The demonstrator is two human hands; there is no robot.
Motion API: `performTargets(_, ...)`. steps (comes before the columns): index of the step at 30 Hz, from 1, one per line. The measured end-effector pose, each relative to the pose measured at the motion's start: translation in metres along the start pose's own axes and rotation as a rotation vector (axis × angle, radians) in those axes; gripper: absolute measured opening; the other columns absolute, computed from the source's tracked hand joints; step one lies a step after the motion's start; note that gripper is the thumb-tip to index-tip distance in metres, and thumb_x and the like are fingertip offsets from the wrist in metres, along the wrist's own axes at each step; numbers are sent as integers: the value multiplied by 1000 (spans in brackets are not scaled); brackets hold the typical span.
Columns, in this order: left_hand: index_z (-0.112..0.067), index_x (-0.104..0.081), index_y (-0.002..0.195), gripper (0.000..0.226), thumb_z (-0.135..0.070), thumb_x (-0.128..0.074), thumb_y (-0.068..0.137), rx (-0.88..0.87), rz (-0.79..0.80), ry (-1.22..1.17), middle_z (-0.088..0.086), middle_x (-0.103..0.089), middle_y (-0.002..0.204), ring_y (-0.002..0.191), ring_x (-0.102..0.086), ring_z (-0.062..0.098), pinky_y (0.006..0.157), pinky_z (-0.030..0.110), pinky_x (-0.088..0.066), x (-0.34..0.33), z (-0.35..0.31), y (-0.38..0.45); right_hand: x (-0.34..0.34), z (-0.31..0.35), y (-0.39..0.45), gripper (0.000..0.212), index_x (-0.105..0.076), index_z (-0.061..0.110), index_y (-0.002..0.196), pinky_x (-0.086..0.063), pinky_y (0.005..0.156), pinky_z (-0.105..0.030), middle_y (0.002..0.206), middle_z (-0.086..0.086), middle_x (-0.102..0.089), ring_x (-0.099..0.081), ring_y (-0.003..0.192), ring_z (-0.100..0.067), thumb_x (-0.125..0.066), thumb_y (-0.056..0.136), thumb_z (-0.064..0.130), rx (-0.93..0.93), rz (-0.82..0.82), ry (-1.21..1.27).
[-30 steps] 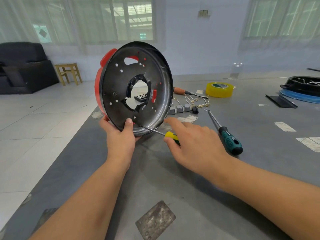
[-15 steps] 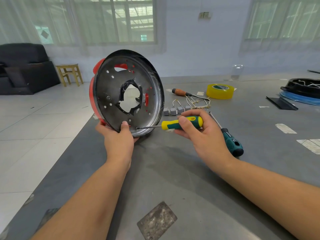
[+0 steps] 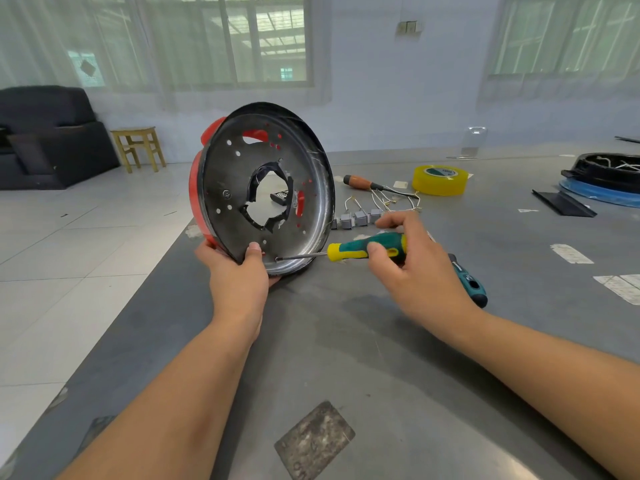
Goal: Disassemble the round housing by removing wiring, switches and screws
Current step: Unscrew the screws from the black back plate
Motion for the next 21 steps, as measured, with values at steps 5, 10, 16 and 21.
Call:
performTargets(5,-30,-37,128,38,-12,-60,103,14,-1,-26,-17,-60,115,109,-67,14,80,46,-65,0,0,0,3,13,-6,37,-42,39,127,-45,67,-17,99,25,-46,-53,93,4,-51,92,48,270,-26,-228)
performTargets(10,-31,-37,125,37,-13,-61,103,13,7,-19,-18,-59,113,107,-67,14,81,48,-65,0,0,0,6,9,-2,42,-43,41,130,-30,53,-18,58,17,-50,-58,72,2,-25,100,63,226,-95,-253)
performTargets(16,-30,-37,125,36,-13,-60,103,5,23,13,-19,-58,112,104,-67,12,80,50,-66,-2,0,0,6,12,-5,44,-41,37,134,-37,68,-13,97,29,-48,-52,86,5,-47,91,40,287,-76,-135)
performTargets(21,-29,-37,127,36,-15,-60,103,13,17,24,-18,-58,111,101,-68,12,80,49,-66,-2,1,0,8,14,-3,38,-46,42,138,-28,53,-13,62,17,-49,-55,63,-5,-30,106,53,281,-116,-161)
Point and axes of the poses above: each hand's wrist, its own y-axis towards the middle knuckle, its own x-axis out of the back of the hand, z = x × y, the point moved 5 cm from there along y, towards the middle knuckle
